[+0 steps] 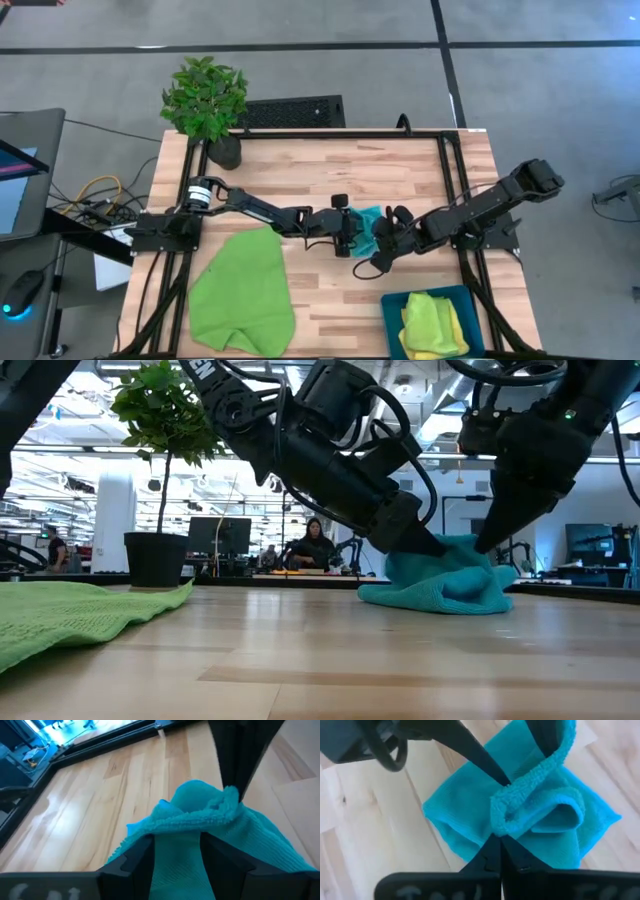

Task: Fold microfiber towels
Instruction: Fold the blue towel

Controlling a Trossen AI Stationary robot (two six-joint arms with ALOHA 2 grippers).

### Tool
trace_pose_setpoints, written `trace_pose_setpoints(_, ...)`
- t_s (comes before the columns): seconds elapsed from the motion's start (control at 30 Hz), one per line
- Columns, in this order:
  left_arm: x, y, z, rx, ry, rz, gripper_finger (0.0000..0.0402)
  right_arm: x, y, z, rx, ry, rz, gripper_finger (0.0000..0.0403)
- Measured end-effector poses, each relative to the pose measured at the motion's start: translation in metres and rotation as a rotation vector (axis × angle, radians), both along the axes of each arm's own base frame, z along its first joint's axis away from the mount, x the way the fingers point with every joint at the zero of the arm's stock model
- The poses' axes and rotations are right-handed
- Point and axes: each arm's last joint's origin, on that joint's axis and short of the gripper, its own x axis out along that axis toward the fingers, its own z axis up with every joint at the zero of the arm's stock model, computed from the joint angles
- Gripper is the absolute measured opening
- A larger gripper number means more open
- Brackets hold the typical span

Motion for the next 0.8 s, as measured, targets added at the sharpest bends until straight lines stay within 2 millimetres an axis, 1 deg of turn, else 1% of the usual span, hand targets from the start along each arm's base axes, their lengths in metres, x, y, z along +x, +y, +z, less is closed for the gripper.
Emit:
trace_pose_setpoints(0.1,0.0,0.001,0.0,0.001,0.0,-0.001,0.0151,0.001,-0.001,0.0,0.033,0.013,0.01,0.0019)
trace_pose_setpoints(0.17,0.002,0.001,-0.004,0.0,-0.019,0.0,0.0151,0.001,-0.002,0.0,0.033,0.014,0.005,0.0032)
trace_pose_setpoints(0.23,0.004,0.002,-0.01,0.001,-0.022,-0.003,0.0151,0.001,-0.002,-0.001,0.028,0.018,0.014,0.005)
trace_pose_setpoints(0.27,0.009,0.001,-0.013,0.002,-0.036,-0.015,0.0151,0.0,-0.002,-0.001,0.027,0.02,0.017,0.0061)
trace_pose_setpoints(0.33,0.011,0.001,-0.02,0.007,-0.004,-0.02,0.0151,-0.001,-0.002,-0.001,0.023,0.031,0.016,0.0083)
trace_pose_setpoints(0.37,0.017,0.0,-0.023,0.006,-0.013,-0.024,0.0151,-0.001,-0.002,-0.001,0.022,0.033,0.017,0.0094)
trace_pose_setpoints(0.43,0.022,0.0,-0.027,0.015,-0.003,-0.026,0.0151,-0.003,-0.003,-0.002,0.014,0.056,0.016,0.0119)
trace_pose_setpoints(0.6,0.03,0.002,-0.017,0.014,0.004,-0.011,0.0151,-0.004,-0.005,-0.003,0.028,0.076,-0.01,0.0174)
trace_pose_setpoints(0.7,0.033,0.006,-0.012,-0.008,0.021,0.029,0.0151,-0.007,-0.006,0.002,0.031,0.066,-0.006,0.0194)
trace_pose_setpoints(0.8,0.037,0.007,-0.005,-0.024,0.036,0.042,0.0151,-0.011,-0.007,0.012,0.043,0.029,-0.006,0.0206)
